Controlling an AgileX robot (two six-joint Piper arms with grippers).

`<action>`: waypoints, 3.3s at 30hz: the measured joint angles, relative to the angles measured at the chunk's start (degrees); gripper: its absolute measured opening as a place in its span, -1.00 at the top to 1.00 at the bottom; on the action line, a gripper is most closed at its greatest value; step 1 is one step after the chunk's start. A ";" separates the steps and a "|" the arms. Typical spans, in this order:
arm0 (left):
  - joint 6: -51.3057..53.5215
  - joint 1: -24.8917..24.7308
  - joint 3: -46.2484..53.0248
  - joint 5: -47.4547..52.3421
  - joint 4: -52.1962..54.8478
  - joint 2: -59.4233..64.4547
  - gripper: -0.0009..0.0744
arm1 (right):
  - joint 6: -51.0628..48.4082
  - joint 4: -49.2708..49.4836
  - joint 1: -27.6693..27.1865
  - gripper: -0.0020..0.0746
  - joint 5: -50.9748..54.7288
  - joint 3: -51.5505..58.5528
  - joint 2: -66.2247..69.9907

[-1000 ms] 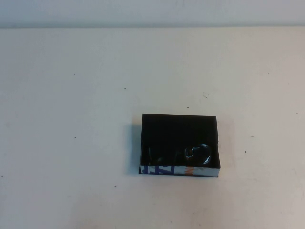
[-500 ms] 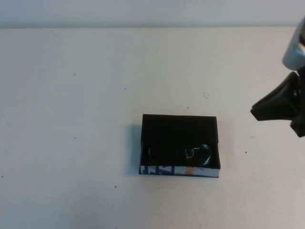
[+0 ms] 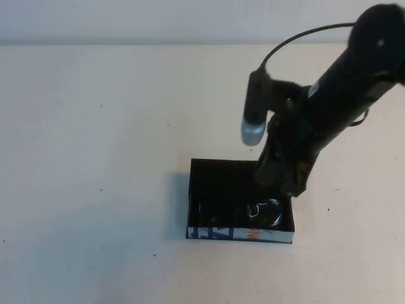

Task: Take glasses out of glasses case
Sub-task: Pick up the glasses from the glasses case, then place the glasses on the table

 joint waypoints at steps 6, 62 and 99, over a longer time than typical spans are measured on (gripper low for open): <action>0.00 0.00 0.00 0.00 0.00 0.00 0.99 | -3.64 -3.70 5.37 0.27 -1.51 -0.10 6.87; 0.00 0.00 0.00 0.00 0.00 0.00 0.99 | 43.29 -6.93 -4.59 0.84 4.93 -5.74 -4.47; 0.00 0.00 0.00 0.00 0.00 0.00 0.99 | 53.53 -3.32 -11.89 0.51 -34.49 39.33 -10.17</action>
